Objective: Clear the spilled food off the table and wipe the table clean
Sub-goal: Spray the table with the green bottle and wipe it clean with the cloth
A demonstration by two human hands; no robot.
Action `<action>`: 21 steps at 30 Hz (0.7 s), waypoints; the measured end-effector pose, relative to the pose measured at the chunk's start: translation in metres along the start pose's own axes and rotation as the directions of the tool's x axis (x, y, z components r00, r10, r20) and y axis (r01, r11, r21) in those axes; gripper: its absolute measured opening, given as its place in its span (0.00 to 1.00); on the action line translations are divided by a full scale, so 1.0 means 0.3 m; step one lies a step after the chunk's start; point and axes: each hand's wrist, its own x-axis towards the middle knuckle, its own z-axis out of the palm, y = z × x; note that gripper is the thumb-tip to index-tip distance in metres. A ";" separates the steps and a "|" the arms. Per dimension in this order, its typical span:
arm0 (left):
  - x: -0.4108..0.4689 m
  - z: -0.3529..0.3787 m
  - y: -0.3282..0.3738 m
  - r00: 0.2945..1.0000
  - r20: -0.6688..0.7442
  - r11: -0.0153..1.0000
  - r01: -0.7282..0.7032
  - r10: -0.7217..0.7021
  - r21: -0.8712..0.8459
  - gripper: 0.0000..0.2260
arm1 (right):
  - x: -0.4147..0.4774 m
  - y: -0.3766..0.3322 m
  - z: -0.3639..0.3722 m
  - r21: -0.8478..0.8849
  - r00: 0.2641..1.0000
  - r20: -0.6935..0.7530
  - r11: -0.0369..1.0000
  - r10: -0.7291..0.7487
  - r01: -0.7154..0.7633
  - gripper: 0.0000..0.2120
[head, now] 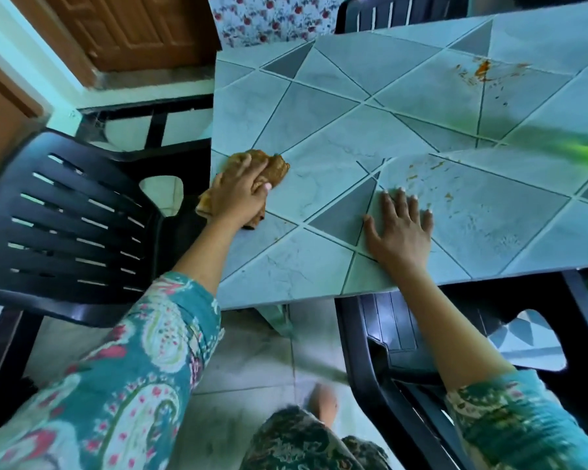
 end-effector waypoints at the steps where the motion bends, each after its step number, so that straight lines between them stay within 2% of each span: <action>1: -0.028 0.011 0.036 0.999 0.005 0.999 -0.039 0.039 -0.023 0.22 | 0.002 -0.001 -0.002 0.002 1.000 -0.005 1.000 0.001 -0.001 0.34; 4: -0.184 0.016 0.062 0.981 0.018 0.978 -0.189 0.191 -0.087 0.22 | 0.003 -0.002 -0.004 0.005 1.000 -0.017 1.000 -0.001 0.002 0.34; 7: -0.305 -0.024 -0.035 0.968 0.027 0.959 -0.243 0.250 -0.146 0.24 | 0.003 -0.002 -0.004 0.012 1.000 -0.017 1.000 -0.003 0.004 0.34; 10: -0.260 -0.055 -0.144 0.992 0.015 0.979 -0.119 0.123 -0.164 0.20 | 0.002 -0.003 -0.002 0.013 1.000 -0.016 1.000 -0.003 0.003 0.34; 12: -0.182 -0.054 -0.122 0.999 0.017 0.990 -0.035 0.038 -0.139 0.19 | 0.004 0.000 -0.002 0.006 1.000 -0.020 1.000 -0.004 0.004 0.34; 14: -0.134 -0.033 -0.046 0.999 0.009 0.996 -0.040 0.041 -0.083 0.19 | 0.008 0.003 -0.004 0.008 1.000 -0.016 1.000 -0.004 0.004 0.34; 17: -0.196 0.011 0.051 0.980 0.075 0.980 -0.180 0.186 -0.088 0.19 | 0.010 0.005 -0.005 0.007 1.000 -0.013 1.000 -0.011 0.011 0.35; 21: -0.458 0.007 0.068 0.859 0.165 0.874 -0.471 0.485 -0.117 0.22 | 0.004 0.004 -0.008 0.033 0.999 -0.034 0.999 -0.022 0.023 0.34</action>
